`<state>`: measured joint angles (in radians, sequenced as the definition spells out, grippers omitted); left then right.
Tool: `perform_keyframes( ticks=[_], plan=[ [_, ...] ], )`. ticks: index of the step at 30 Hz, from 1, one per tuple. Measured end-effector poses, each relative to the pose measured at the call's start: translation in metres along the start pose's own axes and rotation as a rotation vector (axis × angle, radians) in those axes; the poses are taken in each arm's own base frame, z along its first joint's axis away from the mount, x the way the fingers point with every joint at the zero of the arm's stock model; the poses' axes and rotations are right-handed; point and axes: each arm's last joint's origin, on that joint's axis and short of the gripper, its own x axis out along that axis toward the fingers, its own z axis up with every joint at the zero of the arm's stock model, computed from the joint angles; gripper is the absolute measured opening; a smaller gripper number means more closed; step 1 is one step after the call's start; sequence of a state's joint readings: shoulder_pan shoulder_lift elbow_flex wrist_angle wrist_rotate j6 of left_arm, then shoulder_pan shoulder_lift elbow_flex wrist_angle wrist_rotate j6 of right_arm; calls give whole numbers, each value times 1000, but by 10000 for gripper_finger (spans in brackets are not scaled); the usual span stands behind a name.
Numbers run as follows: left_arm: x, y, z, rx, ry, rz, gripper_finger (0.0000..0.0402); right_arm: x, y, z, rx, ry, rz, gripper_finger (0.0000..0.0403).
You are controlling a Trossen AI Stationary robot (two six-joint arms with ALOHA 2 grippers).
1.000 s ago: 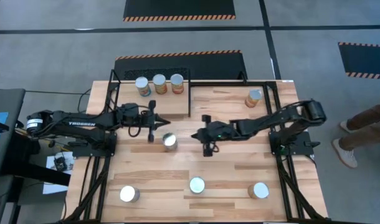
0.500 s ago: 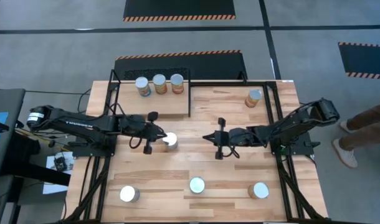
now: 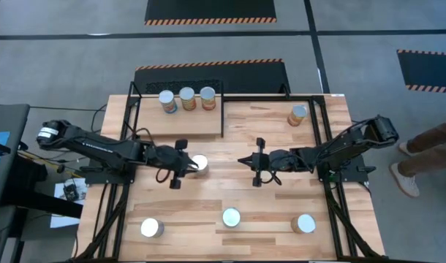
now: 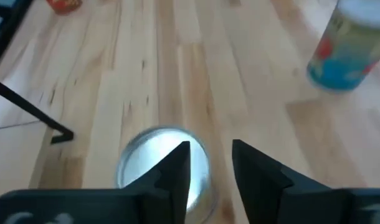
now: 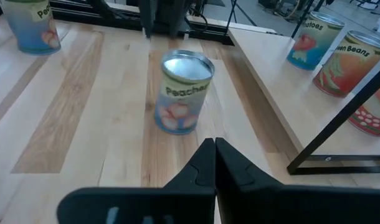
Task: Pick and place cans onto a shelf
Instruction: Put the top middle canned peaches on the shelf
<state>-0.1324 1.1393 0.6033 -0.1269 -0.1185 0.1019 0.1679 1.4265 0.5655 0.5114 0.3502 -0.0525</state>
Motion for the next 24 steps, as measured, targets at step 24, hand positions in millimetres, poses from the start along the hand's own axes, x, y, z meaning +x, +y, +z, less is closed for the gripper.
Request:
perform_keyframes(
  ticks=[24],
  plan=[
    [19, -2, 14, 199, 231, -2, 132, 0, 0, 0, 1, 4, 4, 15]
  ],
)
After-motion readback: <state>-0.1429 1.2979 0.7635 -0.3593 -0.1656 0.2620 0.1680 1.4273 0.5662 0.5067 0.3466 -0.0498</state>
